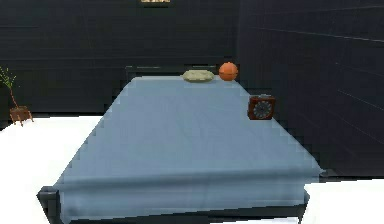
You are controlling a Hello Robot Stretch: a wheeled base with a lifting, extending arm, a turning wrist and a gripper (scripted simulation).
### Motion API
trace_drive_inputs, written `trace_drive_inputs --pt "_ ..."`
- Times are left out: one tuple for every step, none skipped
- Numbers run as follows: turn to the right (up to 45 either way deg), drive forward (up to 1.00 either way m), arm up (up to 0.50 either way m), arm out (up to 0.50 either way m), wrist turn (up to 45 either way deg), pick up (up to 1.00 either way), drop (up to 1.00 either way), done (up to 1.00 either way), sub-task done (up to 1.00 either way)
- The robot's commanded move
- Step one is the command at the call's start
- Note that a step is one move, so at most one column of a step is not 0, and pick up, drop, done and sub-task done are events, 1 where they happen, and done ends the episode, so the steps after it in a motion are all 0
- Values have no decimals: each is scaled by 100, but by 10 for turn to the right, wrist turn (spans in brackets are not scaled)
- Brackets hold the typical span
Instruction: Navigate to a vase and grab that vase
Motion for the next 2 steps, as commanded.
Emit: trace_drive_inputs --pt "0 0 38 0 0 0 0 0 0" --pt "0 0 0 36 0 0 0 0 0"
